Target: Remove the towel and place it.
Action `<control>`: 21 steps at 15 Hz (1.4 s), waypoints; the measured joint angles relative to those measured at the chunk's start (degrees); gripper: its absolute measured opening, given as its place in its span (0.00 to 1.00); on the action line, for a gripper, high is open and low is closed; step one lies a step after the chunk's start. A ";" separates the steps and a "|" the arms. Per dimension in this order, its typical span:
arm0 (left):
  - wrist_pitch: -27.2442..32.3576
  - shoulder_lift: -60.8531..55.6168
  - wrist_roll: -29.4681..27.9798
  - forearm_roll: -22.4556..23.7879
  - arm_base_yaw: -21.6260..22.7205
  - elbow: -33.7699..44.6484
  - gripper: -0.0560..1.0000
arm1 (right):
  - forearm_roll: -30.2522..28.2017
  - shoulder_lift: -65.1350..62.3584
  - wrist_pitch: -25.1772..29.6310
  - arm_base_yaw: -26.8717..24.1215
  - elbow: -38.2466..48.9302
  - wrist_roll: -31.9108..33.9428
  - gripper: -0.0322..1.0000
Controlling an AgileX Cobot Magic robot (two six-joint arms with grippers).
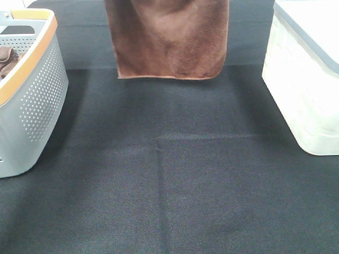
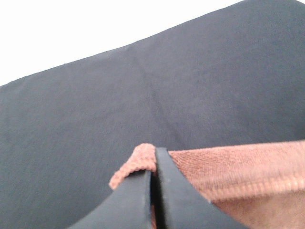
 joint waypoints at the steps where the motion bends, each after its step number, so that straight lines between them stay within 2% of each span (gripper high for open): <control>1: -1.43 1.43 0.00 0.17 0.29 0.00 0.05 | -0.23 2.01 -2.52 -1.60 -1.38 4.41 0.03; 3: -2.01 4.81 0.00 0.23 0.57 0.11 0.05 | -0.46 5.96 -6.42 -3.32 -2.23 8.88 0.03; 5: 3.95 7.91 0.00 0.17 0.57 0.17 0.05 | 3.95 10.49 -12.15 -4.18 -1.49 9.45 0.03; 8: 19.02 9.57 0.00 -1.89 0.57 0.23 0.05 | 10.49 11.57 -14.44 -4.18 3.67 4.01 0.03; 10: 26.64 9.57 0.40 -4.64 0.57 0.23 0.05 | 17.25 11.63 -15.24 -4.18 8.19 -0.40 0.03; 11: 26.64 9.57 0.40 -4.64 0.57 0.23 0.05 | 17.25 11.63 -15.24 -4.18 8.19 -0.40 0.03; 12: 31.91 9.63 1.72 -7.22 0.57 0.23 0.05 | 22.40 11.23 -15.36 -4.18 11.23 -4.70 0.03; 13: 35.64 9.63 2.29 -9.17 0.57 0.23 0.05 | 24.29 10.89 -15.30 -4.13 12.38 -7.05 0.03; 15: 39.94 9.63 2.81 -11.75 0.57 0.23 0.05 | 34.61 7.68 -14.61 -4.07 16.27 -16.56 0.03; 17: 40.34 9.63 2.81 -13.35 0.57 0.74 0.05 | 47.78 5.67 -11.17 -4.01 17.19 -27.39 0.03; 18: 40.45 9.57 2.81 -14.32 0.52 1.72 0.05 | 55.06 5.16 -8.42 -3.84 17.25 -34.61 0.03; 19: 40.45 9.51 2.81 -16.04 0.52 3.50 0.05 | 63.25 4.93 -4.81 -3.90 17.25 -43.95 0.03; 20: 40.57 9.17 2.81 -18.79 0.52 7.22 0.05 | 74.71 4.81 0.80 -3.90 17.25 -56.55 0.03; 21: 40.62 8.71 2.81 -19.48 0.46 9.85 0.05 | 81.99 4.81 4.76 -3.90 17.30 -64.00 0.03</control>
